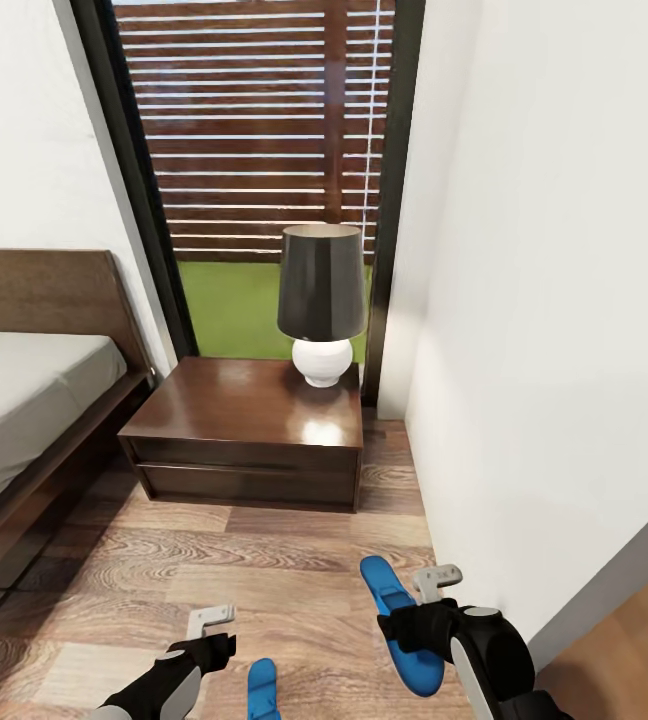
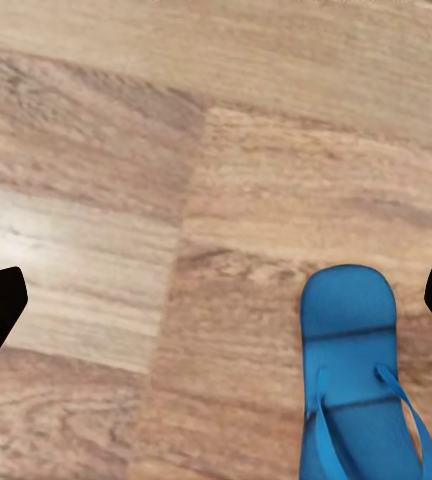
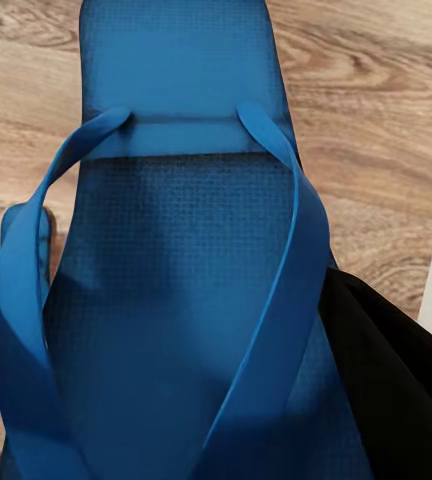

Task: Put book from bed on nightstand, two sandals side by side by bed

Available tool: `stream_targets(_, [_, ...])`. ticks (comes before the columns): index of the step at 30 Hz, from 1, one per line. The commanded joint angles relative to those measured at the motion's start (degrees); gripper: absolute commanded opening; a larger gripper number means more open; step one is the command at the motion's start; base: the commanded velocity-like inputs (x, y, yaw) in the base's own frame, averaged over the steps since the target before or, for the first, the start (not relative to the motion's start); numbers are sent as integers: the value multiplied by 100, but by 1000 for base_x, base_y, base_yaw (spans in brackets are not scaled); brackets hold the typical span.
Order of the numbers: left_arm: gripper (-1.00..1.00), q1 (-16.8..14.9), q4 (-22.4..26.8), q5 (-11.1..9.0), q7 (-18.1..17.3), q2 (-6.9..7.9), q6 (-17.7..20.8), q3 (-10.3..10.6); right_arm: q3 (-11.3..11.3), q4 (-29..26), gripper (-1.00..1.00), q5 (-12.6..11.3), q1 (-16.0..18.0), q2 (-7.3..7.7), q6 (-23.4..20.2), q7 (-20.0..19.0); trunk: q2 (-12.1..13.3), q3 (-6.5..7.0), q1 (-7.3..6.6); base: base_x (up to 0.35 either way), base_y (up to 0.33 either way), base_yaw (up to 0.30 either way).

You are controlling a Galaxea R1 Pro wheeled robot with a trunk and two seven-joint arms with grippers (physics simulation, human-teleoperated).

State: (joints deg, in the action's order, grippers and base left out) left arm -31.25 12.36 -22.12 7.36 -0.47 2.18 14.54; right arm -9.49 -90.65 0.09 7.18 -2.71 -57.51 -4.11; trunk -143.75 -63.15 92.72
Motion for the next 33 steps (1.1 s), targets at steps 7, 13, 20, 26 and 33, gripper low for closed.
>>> stream_targets(7, [100, 0, 12, -47, 36, 3, 10, 56, 11, -8, -100, 4, 3, -2, 11, -20, -2, -5, -1, 0, 0, 0])
stream_targets(13, [100, -3, 16, -47, 37, 3, 4, 57, 19, -9, -100, 2, 3, -2, 37, -26, -7, -93, 9, 0, 0, 0])
stream_targets(20, [100, -2, 21, -47, 38, 3, 2, 58, 24, -11, -100, 0, 5, 1, 44, -28, -11, -160, 17, 0, 0, 0])
stream_targets(26, [100, -3, 28, -47, 33, -3, -4, 58, 26, -13, -100, 0, 3, -1, 53, -28, -14, -204, 22, 0, 0, 0])
stream_targets(33, [100, -2, 31, -47, 30, -5, -7, 58, 26, -13, -100, 0, 3, 2, 55, -29, -23, -359, 40, 0, 0, 0])
